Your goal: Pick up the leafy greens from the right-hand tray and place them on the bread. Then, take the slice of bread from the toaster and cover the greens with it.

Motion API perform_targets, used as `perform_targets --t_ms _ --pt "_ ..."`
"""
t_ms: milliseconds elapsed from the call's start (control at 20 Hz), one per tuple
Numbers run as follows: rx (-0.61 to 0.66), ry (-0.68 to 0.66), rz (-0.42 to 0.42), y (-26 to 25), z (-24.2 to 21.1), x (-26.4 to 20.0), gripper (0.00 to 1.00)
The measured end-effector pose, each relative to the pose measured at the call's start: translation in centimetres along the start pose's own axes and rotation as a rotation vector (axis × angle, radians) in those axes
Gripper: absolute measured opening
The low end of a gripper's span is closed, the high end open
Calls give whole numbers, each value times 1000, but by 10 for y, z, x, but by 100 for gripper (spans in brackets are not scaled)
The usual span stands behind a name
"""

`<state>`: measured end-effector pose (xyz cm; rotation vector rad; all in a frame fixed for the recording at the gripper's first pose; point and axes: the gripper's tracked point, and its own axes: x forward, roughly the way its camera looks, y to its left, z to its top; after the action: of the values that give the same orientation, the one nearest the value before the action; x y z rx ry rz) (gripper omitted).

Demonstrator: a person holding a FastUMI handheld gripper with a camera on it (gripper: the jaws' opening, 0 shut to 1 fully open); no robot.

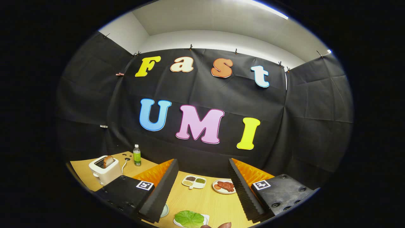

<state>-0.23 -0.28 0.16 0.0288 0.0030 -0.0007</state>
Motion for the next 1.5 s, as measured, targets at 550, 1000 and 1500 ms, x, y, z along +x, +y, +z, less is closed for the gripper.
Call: perform_targets --t_ms 550,1000,1500 --pt "8 179 125 12 -57 -4 97" --pt "-50 599 275 24 -211 -13 97" --pt "-45 951 362 40 -357 -15 86"
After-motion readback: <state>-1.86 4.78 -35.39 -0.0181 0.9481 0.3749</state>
